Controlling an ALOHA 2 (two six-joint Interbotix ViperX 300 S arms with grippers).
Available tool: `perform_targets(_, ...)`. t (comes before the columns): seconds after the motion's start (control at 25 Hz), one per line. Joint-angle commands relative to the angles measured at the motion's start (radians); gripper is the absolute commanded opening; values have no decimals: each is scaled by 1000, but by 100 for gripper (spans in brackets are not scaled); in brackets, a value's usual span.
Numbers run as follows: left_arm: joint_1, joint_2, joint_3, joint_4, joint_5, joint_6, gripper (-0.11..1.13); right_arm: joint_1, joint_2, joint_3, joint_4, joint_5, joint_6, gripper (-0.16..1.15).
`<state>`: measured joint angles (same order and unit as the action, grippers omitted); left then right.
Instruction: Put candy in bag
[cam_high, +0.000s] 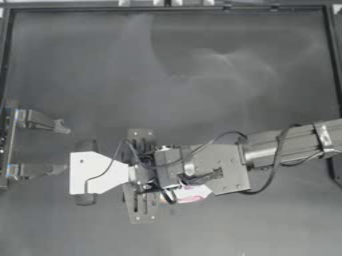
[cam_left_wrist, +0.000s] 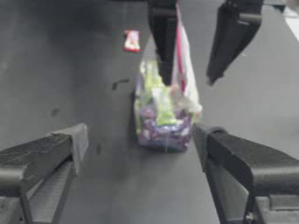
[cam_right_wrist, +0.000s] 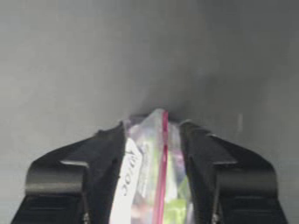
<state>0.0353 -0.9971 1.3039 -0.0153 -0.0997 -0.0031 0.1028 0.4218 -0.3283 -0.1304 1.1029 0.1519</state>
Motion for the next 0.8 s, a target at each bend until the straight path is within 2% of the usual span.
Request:
perform_targets(0.04, 2, 3, -11, -3, -3, -2, 101, -2, -28, -31, -2, -2, 0, 75)
perform_targets(0.48, 2, 3, -9, -3, -3, -3, 101, -2, -28, -32, -8, -2, 0, 72)
perform_targets(0.8, 2, 3, -9, -3, -2, -3, 101, -3, -26, -31, -14, 3, -2, 52)
